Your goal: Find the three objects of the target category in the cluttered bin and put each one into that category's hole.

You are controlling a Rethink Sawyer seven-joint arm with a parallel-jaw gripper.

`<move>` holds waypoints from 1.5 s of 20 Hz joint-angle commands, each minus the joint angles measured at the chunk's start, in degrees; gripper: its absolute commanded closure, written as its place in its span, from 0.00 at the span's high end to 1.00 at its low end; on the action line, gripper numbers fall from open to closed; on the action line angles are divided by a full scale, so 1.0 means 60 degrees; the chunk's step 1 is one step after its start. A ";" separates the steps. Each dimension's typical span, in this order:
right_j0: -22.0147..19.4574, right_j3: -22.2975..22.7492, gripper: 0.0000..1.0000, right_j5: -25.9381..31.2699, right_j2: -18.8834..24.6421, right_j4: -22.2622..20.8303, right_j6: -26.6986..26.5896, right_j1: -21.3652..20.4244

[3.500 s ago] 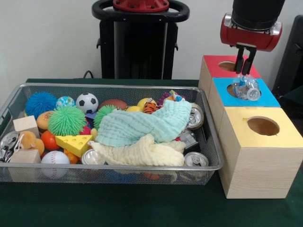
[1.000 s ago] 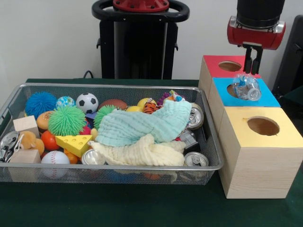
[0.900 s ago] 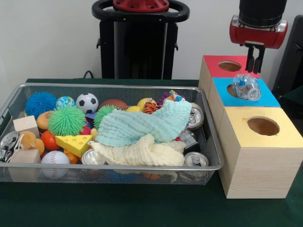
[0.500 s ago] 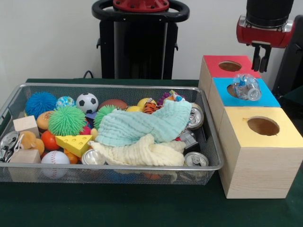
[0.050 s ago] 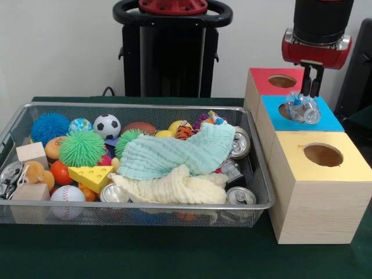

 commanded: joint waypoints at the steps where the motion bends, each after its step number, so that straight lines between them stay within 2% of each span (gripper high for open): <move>1: -0.0299 0.0714 0.00 -0.0553 0.0465 0.0203 0.1613 0.0297; 11: -0.0012 0.0781 0.00 -0.0603 0.0377 0.0229 0.1973 0.0304; 20: -0.0244 0.1092 0.00 -0.1015 0.0720 0.0414 0.1615 0.0298; 24: -0.0129 0.1067 0.00 -0.0959 0.0683 0.0361 0.1653 0.0299; 30: 0.0081 0.1406 0.00 -0.1335 0.0809 0.0433 0.1717 0.0225</move>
